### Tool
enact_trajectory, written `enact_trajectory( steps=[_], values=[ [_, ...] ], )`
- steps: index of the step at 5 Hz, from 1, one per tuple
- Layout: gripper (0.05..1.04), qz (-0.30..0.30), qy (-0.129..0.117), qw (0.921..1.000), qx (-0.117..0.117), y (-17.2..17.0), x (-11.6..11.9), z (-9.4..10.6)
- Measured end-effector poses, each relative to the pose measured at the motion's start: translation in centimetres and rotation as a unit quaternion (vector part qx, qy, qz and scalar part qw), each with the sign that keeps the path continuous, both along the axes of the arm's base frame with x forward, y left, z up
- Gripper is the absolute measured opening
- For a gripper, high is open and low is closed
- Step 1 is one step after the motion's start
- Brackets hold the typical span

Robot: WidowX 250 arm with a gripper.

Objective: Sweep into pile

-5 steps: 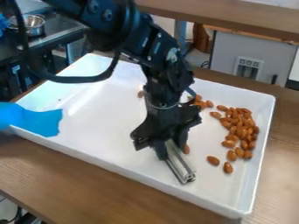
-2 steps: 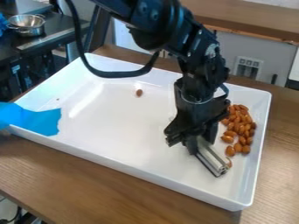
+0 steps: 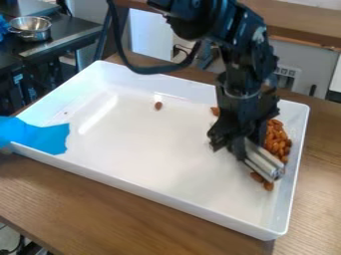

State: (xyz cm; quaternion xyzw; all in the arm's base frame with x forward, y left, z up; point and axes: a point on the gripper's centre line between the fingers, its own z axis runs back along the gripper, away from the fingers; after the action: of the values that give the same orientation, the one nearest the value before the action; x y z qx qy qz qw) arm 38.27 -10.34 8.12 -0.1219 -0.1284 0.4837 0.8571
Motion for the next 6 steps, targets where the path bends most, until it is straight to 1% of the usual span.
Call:
enact_trajectory(
  steps=[1, 2, 3, 4, 5, 6],
  values=[
    [0.379, 0.015, -0.014, 0.9998, -0.004, 0.7, 1.5, 1.0],
    [0.380, 0.015, -0.013, 0.9998, 0.009, 1.0, 1.7, 0.6],
    [0.379, -0.012, -0.005, 0.9998, 0.017, 1.3, 1.4, 0.7],
    [0.379, -0.081, 0.034, 0.9961, 0.001, 5.3, -0.4, 3.7],
    [0.379, -0.143, 0.048, 0.9886, 0.001, 11.2, -1.5, 5.7],
    [0.379, -0.219, 0.055, 0.9736, 0.033, 13.0, -2.4, 4.7]
  ],
)
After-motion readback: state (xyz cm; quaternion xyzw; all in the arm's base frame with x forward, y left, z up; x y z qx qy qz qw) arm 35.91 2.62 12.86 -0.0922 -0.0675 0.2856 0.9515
